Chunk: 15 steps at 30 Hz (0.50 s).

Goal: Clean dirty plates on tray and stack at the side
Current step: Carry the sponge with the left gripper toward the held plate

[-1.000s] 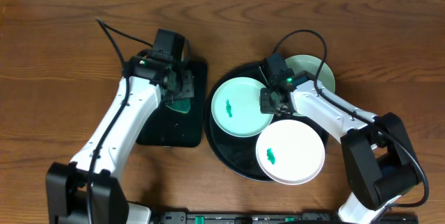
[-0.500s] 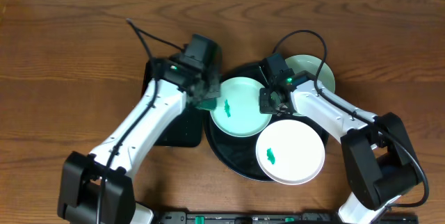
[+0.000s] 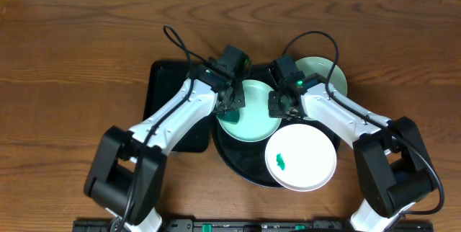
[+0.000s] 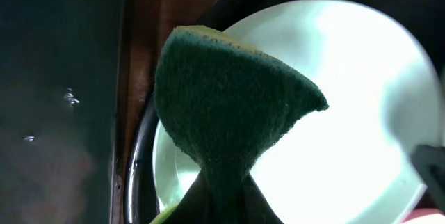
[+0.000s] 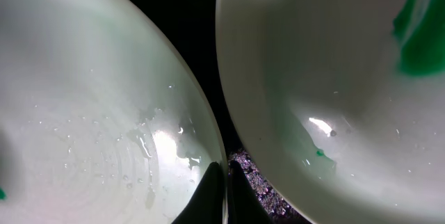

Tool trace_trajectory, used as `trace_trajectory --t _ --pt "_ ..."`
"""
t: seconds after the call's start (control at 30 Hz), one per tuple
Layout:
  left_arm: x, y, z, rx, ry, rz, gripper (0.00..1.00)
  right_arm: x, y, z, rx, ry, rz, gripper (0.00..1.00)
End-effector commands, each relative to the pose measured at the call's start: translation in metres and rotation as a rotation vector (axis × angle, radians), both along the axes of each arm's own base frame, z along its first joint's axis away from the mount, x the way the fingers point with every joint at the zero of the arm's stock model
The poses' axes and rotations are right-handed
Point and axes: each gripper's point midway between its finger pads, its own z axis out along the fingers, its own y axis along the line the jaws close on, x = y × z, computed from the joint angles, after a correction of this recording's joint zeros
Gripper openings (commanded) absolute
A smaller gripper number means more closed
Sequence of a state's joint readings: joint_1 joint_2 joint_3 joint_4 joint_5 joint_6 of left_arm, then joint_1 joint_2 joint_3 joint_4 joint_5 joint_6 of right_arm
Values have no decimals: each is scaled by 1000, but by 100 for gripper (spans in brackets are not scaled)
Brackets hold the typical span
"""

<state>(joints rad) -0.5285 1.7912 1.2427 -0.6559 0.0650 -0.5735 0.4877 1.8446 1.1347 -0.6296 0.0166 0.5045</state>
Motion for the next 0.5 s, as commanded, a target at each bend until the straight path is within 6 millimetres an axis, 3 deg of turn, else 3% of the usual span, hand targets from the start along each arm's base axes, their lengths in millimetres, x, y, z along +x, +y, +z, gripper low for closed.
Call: trace_trajectory --t 0.0,0.47 --pt "1 -1 -10 12 18 13 7 -2 3 -1 4 2 18 1" --pt "-4 0 -43 54 87 9 7 -2 3 -1 5 2 18 1"
